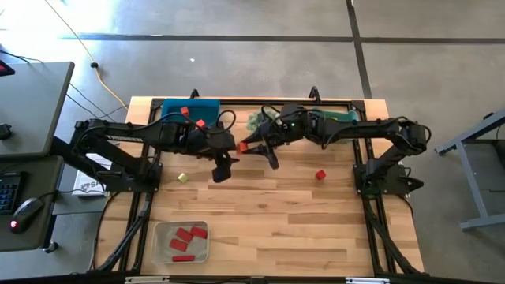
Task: Sort & place blocks by color
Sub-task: Put the orange block into the blue bin
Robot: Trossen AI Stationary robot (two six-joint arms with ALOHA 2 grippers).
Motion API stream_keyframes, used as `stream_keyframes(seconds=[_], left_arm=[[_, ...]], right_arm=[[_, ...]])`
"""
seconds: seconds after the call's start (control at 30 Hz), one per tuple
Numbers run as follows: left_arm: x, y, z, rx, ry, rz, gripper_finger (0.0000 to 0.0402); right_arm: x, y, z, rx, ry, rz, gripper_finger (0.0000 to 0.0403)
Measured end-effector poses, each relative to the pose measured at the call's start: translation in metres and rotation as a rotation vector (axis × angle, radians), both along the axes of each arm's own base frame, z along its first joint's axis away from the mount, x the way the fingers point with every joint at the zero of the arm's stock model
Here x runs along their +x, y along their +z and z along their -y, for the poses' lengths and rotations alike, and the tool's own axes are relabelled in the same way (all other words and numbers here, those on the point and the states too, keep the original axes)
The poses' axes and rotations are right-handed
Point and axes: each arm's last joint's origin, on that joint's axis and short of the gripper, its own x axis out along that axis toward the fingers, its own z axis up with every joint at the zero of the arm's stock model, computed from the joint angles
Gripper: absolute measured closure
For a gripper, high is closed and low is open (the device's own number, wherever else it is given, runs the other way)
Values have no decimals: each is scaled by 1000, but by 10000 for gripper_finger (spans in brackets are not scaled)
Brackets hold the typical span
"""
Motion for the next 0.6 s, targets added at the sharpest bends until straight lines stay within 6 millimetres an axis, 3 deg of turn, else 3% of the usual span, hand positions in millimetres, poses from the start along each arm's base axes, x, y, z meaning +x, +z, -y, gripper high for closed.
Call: stream_keyframes(seconds=[0.3,0.6], left_arm=[[3,2,-8,-19,53,47,165],[6,6,-16,-30,5,99,167]], right_arm=[[0,1,2,-9,8,18,297],[0,1,2,-32,12,19,297]])
